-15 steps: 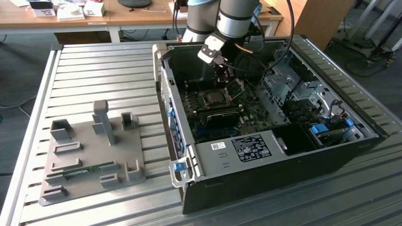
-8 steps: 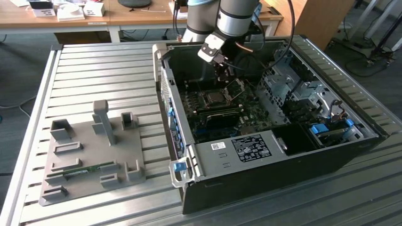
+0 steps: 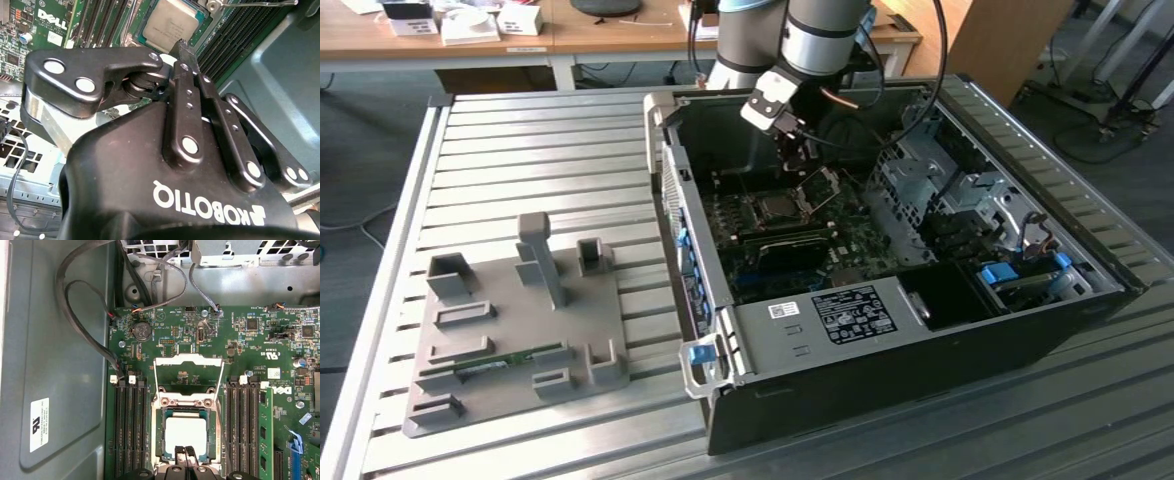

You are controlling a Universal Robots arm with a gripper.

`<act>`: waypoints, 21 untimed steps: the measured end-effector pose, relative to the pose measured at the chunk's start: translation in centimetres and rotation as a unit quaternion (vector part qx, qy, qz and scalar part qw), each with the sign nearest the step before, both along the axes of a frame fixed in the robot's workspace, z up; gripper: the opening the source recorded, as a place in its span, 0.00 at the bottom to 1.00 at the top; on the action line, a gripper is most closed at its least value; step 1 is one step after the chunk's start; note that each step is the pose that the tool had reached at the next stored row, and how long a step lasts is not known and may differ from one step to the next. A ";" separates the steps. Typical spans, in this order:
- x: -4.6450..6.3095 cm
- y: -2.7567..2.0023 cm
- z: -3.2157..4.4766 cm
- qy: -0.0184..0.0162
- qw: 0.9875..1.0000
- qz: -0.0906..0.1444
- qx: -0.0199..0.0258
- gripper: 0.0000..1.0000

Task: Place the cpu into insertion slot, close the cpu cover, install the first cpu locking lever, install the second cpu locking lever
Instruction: 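Place the cpu into insertion slot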

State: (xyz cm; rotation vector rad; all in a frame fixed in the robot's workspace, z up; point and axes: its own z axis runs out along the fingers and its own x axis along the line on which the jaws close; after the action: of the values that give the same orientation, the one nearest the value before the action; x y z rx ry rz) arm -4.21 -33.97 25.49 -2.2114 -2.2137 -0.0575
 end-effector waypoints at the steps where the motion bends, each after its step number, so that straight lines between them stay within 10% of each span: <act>1: 0.0 0.01 -0.02 0.000 1.000 0.000 0.000 0.11; 21: -0.1 -0.13 -1.29 0.000 1.000 0.000 0.000 0.11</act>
State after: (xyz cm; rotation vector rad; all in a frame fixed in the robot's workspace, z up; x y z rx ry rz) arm -4.27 -34.10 24.20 -2.2120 -2.2139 -0.0570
